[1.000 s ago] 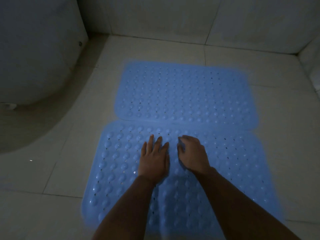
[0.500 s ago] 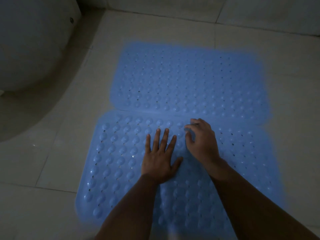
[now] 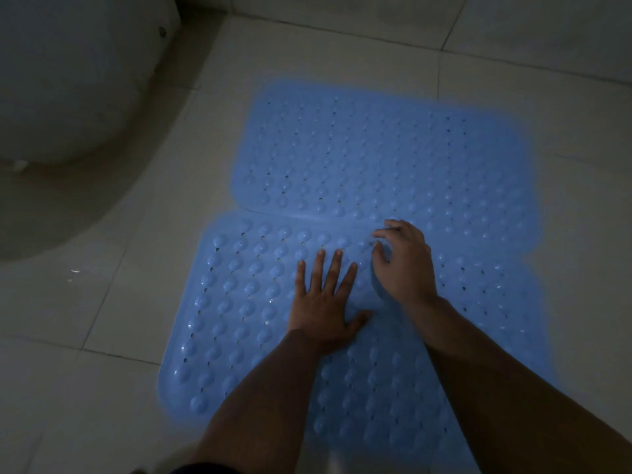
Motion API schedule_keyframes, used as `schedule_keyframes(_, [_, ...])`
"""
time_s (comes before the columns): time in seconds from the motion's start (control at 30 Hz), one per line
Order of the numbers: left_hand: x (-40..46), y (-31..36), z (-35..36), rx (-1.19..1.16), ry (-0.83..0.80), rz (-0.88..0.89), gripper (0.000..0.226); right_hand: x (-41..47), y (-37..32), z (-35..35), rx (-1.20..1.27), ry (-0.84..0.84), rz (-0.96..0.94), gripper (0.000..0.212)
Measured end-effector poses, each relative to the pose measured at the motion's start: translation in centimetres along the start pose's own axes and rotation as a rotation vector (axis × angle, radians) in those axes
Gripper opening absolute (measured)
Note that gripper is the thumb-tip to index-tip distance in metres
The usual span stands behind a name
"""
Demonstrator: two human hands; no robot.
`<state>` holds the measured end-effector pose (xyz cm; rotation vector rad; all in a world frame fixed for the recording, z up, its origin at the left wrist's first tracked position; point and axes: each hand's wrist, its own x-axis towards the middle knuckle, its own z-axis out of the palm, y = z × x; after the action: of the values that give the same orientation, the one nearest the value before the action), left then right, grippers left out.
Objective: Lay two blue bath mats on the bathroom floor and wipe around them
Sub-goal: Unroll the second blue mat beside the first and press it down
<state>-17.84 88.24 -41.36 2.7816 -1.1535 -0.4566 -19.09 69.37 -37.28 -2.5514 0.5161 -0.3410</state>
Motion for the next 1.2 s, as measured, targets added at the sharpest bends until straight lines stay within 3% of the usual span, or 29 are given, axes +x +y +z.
schedule_keyframes(0.13, [0.8,-1.0,-2.6,-0.184,-0.193,0.012,0.096,-0.2,-1.9,-0.5,-0.043,-0.037,0.04,0.021])
schedule_keyframes(0.23, [0.4,-3.4,-4.8,-0.396,0.074,-0.088,0.072,-0.6,-4.2,0.4,0.004,-0.03,0.043,0.023])
schedule_keyframes(0.33, [-1.5,-6.8,-5.0,-0.279,0.321,-0.117,0.057,-2.1,-7.1,2.9,0.028,-0.089,-0.025,0.037])
schedule_keyframes(0.43, [-3.2,-10.1,-4.9,-0.144,0.29,-0.176,0.053,-5.2,-10.3,6.9,-0.053,-0.285,-0.012,0.055])
schedule_keyframes(0.67, [-4.9,-13.9,-4.2,-0.005,0.327,-0.215,0.049,-9.6,-13.0,12.1,-0.371,-0.306,-0.062,0.084])
schedule_keyframes(1.0, [-4.9,-15.3,-3.3,-0.022,0.328,-0.23,0.048,-9.5,-13.2,12.1,-0.343,-0.341,-0.038,0.087])
schedule_keyframes(1.2, [-5.7,-15.6,-3.1,-0.02,0.343,-0.237,0.048,-9.2,-13.4,11.9,-0.308,-0.368,-0.028,0.1])
